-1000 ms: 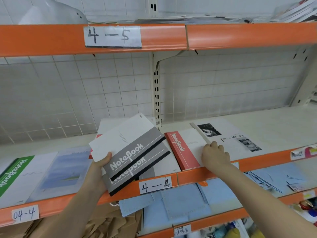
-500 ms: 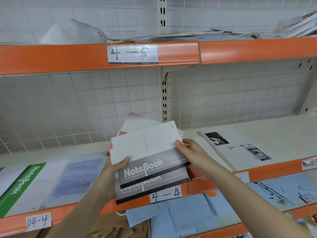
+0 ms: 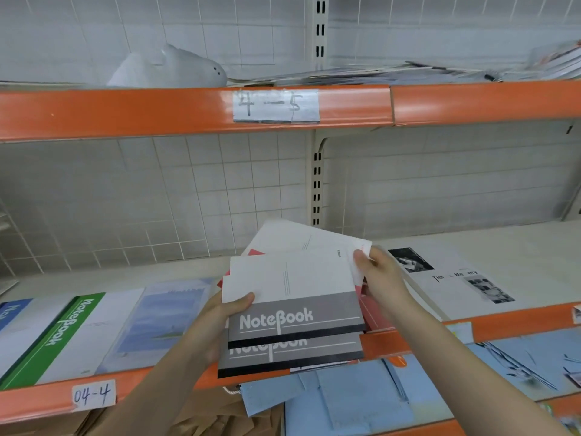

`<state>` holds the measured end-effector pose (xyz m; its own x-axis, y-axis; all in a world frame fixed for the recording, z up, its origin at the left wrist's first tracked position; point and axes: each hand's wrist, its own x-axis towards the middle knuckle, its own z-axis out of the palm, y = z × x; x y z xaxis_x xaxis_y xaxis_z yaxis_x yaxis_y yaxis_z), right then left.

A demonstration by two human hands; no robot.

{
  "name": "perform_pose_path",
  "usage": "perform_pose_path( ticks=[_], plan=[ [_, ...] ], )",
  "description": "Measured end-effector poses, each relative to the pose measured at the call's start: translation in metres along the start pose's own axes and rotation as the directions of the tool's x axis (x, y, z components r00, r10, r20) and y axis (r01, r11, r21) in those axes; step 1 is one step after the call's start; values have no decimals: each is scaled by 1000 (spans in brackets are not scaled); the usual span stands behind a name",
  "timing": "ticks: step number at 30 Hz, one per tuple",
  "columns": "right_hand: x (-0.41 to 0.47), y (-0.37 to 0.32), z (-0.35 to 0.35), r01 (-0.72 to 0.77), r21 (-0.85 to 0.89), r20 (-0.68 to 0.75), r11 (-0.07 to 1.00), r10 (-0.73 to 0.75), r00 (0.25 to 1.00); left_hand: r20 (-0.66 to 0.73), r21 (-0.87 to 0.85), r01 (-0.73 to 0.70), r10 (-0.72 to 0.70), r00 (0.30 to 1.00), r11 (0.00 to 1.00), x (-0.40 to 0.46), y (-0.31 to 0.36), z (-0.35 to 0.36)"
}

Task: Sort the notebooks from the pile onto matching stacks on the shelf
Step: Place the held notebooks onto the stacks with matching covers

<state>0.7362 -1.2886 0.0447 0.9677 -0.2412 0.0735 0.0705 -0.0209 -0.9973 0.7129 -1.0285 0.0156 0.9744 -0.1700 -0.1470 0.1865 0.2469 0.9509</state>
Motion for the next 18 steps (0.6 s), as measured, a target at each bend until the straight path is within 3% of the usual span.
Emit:
perform_pose_path(
  ticks=[2,6,9,13,16,18],
  plan=[
    [5,0,-9,41,-26,-52,999,-42,998,-13,-26,8,-8,1000,1000,2,-4,-1],
    [19,3,-39,114,-74,-352,991,-133,926,-92,-152,-15,1,996,988,7,-11,-3],
    [27,15,-66,42,-79,-484,996,-76,872,-156,-274,-15,-29,987,962,10,-18,-8],
    [24,34,-78,-101,-67,-422,993,63,905,-202,-337,-26,-46,978,941,13,-26,-6],
    [15,40,-78,-210,-219,-411,953,105,906,-232,-344,-44,-39,972,938,15,-27,-4],
    [9,47,-81,-227,-395,-441,890,33,897,-236,-342,-48,-37,971,939,15,-27,-5]
  ],
)
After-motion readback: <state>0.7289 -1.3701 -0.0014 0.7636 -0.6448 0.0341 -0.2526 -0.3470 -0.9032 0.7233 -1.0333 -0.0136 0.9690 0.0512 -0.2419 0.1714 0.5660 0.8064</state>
